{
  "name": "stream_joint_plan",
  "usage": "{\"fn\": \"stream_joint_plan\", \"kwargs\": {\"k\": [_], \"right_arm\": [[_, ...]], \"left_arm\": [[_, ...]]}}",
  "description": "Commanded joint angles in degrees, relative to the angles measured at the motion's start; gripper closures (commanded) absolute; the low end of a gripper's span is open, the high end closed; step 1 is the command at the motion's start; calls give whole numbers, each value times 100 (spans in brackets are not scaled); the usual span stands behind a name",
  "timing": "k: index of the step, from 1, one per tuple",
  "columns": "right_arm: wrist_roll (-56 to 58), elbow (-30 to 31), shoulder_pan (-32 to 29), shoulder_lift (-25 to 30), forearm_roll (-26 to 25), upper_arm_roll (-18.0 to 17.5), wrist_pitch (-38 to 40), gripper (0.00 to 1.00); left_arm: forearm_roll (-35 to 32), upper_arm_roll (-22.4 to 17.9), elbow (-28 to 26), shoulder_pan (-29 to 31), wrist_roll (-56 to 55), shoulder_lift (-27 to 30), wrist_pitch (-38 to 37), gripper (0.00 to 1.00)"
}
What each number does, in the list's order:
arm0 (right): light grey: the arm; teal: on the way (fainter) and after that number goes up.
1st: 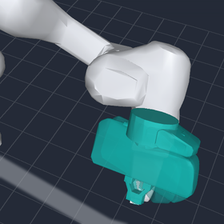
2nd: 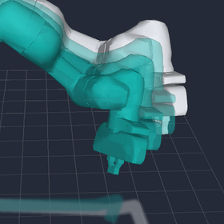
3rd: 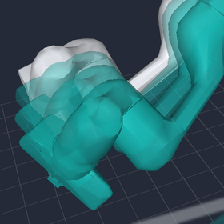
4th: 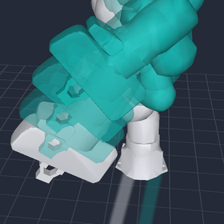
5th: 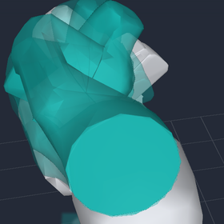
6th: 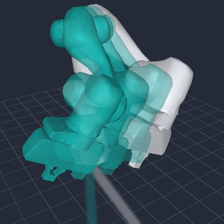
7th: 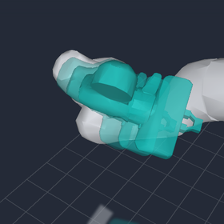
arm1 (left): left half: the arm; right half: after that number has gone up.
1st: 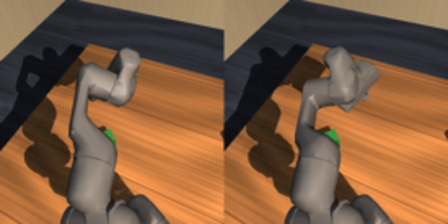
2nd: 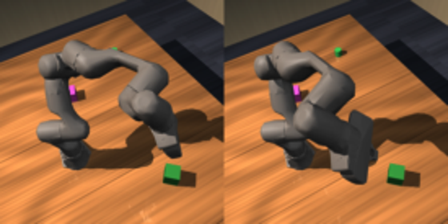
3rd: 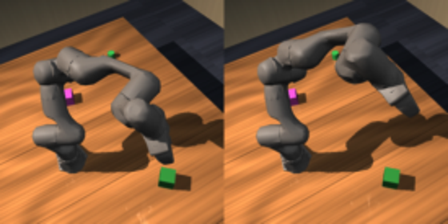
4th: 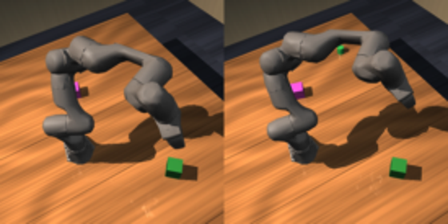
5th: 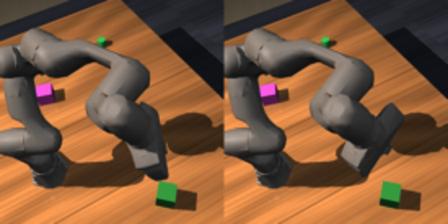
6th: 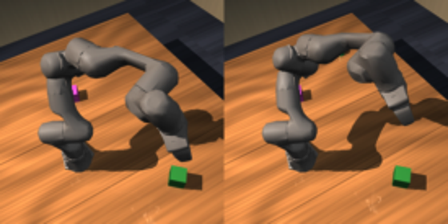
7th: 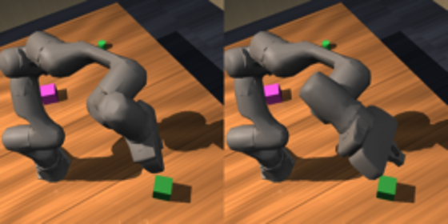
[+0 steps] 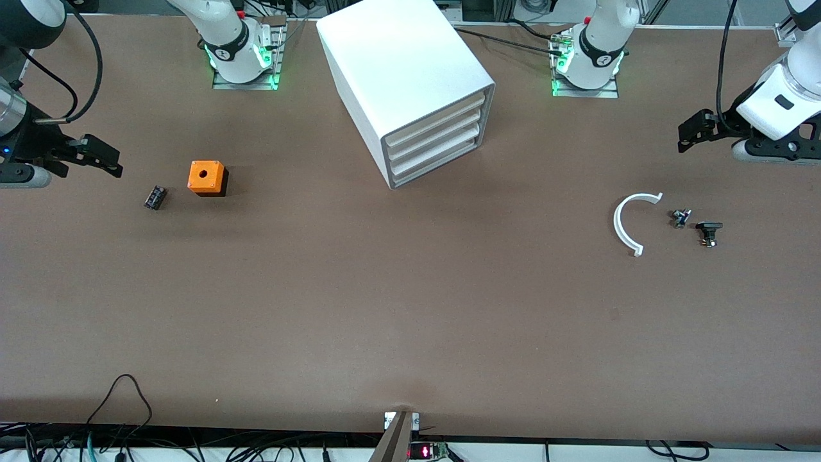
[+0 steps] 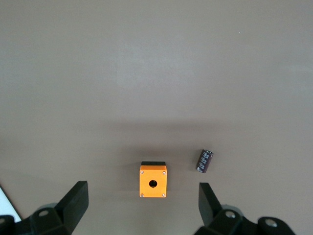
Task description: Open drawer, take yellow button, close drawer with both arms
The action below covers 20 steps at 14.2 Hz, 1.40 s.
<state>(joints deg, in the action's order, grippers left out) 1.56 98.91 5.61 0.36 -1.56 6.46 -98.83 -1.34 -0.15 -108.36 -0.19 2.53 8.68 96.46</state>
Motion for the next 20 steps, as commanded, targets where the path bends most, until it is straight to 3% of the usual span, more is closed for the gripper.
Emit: {"fn": "stream_joint_plan", "kwargs": {"k": [1, 20], "right_arm": [[90, -109, -25, -27, 16, -5, 65, 0], [81, -117, -16, -53, 7, -14, 74, 0]], "left_arm": [[46, 24, 114, 28, 142, -24, -40, 0], [90, 33, 236, 11, 64, -77, -154, 0]]}}
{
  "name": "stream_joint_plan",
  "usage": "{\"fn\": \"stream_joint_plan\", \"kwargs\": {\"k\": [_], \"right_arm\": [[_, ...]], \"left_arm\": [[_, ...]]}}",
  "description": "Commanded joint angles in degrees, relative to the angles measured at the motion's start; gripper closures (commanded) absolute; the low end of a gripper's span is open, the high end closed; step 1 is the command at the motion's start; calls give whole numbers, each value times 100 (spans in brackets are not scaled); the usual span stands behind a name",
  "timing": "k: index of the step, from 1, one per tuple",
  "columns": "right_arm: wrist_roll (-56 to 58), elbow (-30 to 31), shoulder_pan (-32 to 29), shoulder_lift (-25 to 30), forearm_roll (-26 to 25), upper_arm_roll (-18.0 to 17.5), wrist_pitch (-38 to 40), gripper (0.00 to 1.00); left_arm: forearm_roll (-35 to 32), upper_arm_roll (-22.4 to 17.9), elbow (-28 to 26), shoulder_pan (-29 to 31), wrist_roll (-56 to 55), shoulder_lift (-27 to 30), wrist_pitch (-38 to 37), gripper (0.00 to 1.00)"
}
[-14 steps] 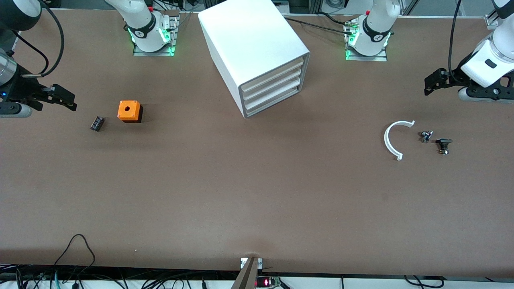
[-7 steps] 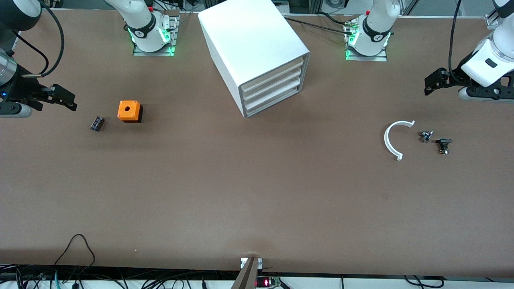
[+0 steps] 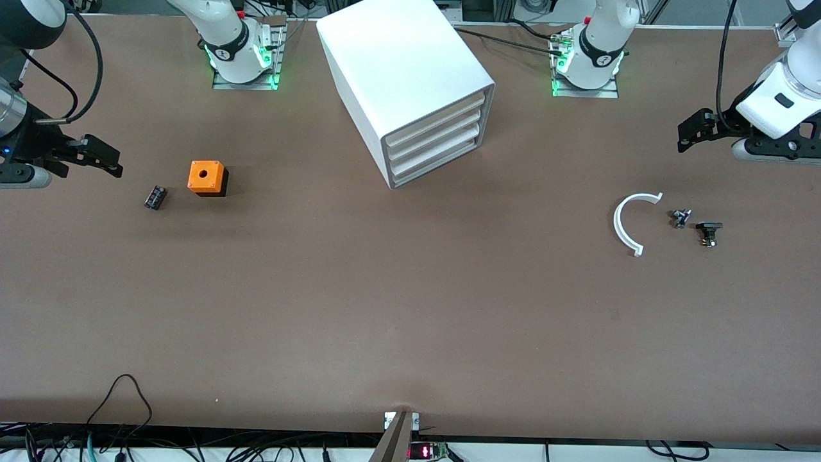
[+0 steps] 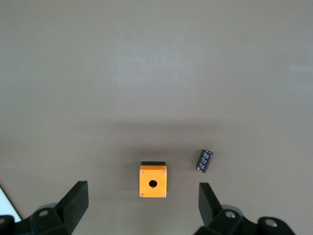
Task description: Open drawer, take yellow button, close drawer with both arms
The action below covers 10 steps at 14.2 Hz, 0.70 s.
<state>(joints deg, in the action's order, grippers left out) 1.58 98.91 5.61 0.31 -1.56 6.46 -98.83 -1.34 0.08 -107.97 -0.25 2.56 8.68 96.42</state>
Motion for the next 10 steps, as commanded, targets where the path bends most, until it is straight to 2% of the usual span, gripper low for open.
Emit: {"fn": "stream_joint_plan", "kwargs": {"k": [1, 10], "right_arm": [[80, -117, -16, -48, -2, -14, 74, 0], [80, -135, -7, -48, -20, -40, 48, 0]], "left_arm": [[107, -8, 197, 25, 60, -77, -150, 0], [125, -35, 153, -54, 183, -411, -132, 0]]}}
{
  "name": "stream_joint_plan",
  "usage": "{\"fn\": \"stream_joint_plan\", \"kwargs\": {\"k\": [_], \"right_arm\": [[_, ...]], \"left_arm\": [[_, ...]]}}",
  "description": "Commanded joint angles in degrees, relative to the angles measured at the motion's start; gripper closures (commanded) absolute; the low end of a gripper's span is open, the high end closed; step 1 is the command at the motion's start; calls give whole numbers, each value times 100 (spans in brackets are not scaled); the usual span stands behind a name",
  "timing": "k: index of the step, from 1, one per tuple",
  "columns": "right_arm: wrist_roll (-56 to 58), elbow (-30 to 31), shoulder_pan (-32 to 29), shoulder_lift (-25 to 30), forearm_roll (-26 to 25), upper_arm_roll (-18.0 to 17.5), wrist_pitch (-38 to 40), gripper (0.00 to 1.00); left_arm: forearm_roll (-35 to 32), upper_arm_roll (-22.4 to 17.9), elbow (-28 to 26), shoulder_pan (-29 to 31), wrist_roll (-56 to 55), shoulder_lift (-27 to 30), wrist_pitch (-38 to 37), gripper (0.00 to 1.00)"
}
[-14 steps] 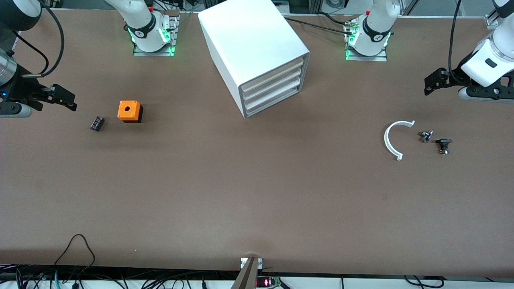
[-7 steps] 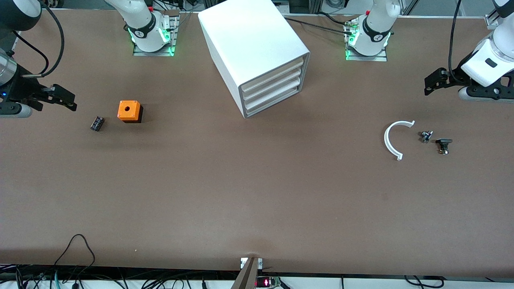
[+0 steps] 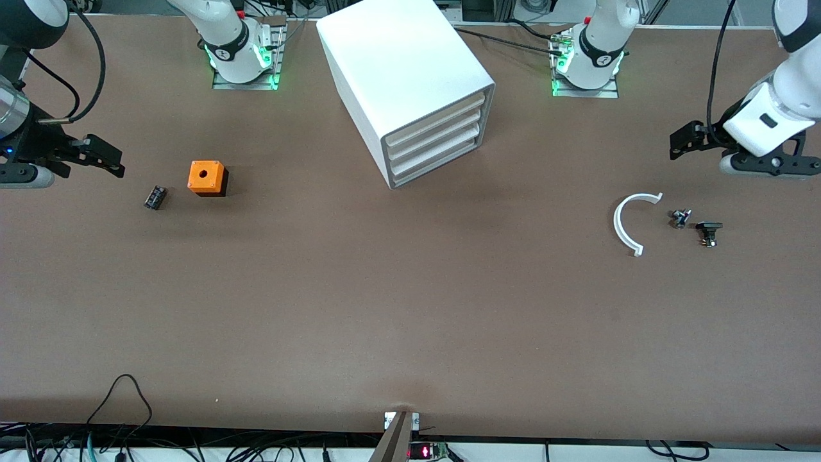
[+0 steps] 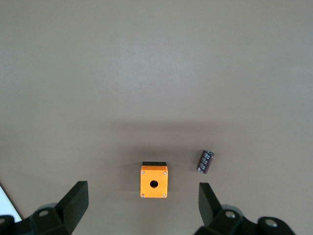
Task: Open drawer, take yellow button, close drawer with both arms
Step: 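Reach the left gripper to the cabinet's top drawer handle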
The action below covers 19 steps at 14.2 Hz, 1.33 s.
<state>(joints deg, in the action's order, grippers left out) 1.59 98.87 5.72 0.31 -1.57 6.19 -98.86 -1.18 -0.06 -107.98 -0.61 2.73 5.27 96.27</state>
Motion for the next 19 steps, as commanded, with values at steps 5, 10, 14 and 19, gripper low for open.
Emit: {"fn": "stream_joint_plan", "kwargs": {"k": [5, 10, 14, 19], "right_arm": [[78, -122, -19, -48, -19, -12, 87, 0], [78, -131, -19, -48, -19, -12, 78, 0], [78, -131, -19, -48, -19, -3, 78, 0], [70, -131, -19, -48, -19, -12, 87, 0]], "left_arm": [[258, -11, 172, -27, 141, -596, -161, 0], [1609, 42, -222, -18, 132, -975, -135, 0], [2656, 673, -610, -18, 149, -1211, -109, 0], [4010, 1174, -1233, -18, 612, -1607, -100, 0]]}}
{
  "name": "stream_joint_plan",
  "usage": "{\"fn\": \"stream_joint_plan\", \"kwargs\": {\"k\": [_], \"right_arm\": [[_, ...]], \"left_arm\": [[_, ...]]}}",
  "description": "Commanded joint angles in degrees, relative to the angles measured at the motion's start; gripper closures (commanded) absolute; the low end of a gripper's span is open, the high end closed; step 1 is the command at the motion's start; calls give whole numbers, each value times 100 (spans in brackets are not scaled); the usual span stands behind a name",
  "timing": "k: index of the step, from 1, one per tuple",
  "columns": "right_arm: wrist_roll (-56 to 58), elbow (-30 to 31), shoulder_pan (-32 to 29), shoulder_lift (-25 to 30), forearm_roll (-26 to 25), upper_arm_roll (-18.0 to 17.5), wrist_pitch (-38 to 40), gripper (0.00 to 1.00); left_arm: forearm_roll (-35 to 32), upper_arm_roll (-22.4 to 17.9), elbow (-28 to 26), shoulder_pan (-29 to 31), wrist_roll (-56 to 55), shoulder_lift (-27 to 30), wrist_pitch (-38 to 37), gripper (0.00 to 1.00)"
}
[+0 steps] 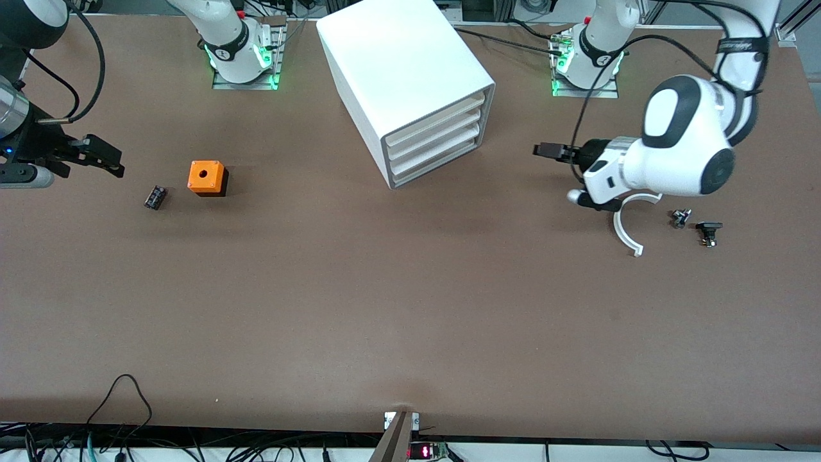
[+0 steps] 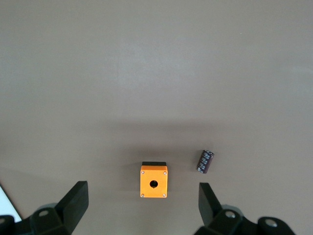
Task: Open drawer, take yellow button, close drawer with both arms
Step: 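Reach the left gripper to the cabinet's top drawer handle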
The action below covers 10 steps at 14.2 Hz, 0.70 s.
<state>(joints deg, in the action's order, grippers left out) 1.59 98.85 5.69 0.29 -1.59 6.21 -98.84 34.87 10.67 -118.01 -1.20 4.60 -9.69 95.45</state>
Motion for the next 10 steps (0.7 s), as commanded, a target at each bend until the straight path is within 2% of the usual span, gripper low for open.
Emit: {"fn": "stream_joint_plan", "kwargs": {"k": [1, 2, 4, 10], "right_arm": [[69, -120, -15, -47, -17, -14, 85, 0], [69, -129, -15, -47, -17, -14, 85, 0], [69, -129, -15, -47, -17, -14, 76, 0], [69, -129, 11, -38, -17, -23, 67, 0]], "left_arm": [[659, 198, -414, 41, 811, -164, -26, 0], [1062, 295, -677, 41, 1241, -164, -35, 1], [1311, 540, -802, 41, 1727, -173, -26, 1], [1786, 980, -855, 15, 1773, -164, 131, 1]]}}
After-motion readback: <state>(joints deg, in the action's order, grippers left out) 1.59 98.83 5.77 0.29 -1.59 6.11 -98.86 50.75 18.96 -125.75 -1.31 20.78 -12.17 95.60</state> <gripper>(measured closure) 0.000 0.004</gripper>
